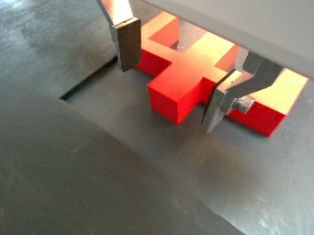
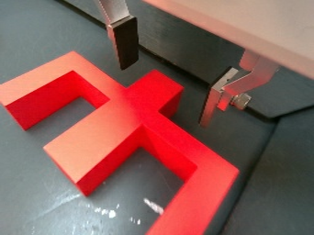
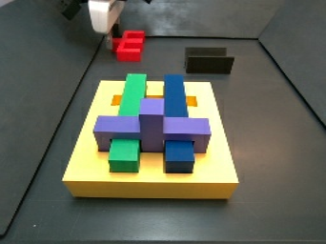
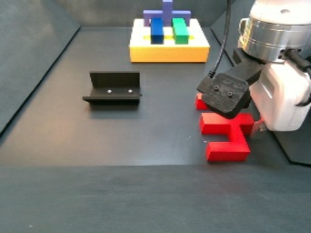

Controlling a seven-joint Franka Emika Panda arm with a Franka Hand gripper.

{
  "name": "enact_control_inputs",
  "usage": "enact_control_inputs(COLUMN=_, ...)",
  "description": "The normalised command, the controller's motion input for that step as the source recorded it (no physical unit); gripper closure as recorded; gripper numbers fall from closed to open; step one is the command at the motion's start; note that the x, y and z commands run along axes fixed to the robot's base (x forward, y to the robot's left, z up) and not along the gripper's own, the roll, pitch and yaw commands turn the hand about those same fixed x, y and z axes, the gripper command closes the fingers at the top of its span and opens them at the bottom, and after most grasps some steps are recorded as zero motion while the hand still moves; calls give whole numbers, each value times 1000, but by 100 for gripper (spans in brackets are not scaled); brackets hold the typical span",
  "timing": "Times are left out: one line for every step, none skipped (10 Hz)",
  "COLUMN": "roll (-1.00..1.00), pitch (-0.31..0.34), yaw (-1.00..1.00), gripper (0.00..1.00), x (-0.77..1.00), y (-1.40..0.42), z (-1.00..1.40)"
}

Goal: Pick up the red object. Move up. Place the red object on the fixture. Regrasp the red object. Move to above the board. Insert the red object.
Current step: Pick up the red object.

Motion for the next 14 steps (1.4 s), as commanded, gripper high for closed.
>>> enact_control_inputs(roll=-277, pitch=-176, yaw=-126, gripper=0, x=183, y=226, z=-497)
enact_control_inputs(roll=-303, pitch=-156, yaw=-80, gripper=0, x=143, y=197, z=-497)
enact_control_inputs(roll=-224, pitch=-124, yaw=0, gripper=0, x=86, y=0, z=-449)
enact_control_inputs(roll=-169, pitch=-144, yaw=0, gripper=0, x=0, y=-34, z=-526)
enact_control_inputs(roll=-150, pitch=-166, yaw=0, gripper=0, x=0, y=-97, z=-526)
enact_control_inputs(roll=-166, pitch=-180, yaw=0, gripper=0, x=0, y=-129, z=-517)
enact_control_inputs(roll=-184, pitch=-189, yaw=0, gripper=0, x=0, y=-109, z=-540)
enact_control_inputs(roll=-221, pitch=-201, yaw=23, gripper=0, x=0, y=-69, z=-503)
enact_control_inputs(roll=-207, pitch=-206, yaw=37, gripper=0, x=0, y=-37, z=-526)
enact_control_inputs(roll=-157, pitch=-211, yaw=0, gripper=0, x=0, y=0, z=-631)
enact_control_inputs(roll=-114, pitch=-220, yaw=0, gripper=0, x=0, y=0, z=-700)
enact_control_inputs(roll=-79, pitch=-227, yaw=0, gripper=0, x=0, y=0, z=-754)
enact_control_inputs(roll=-53, pitch=-214, yaw=0, gripper=0, x=0, y=29, z=-814)
enact_control_inputs(roll=-47, pitch=-204, yaw=0, gripper=0, x=0, y=49, z=-837)
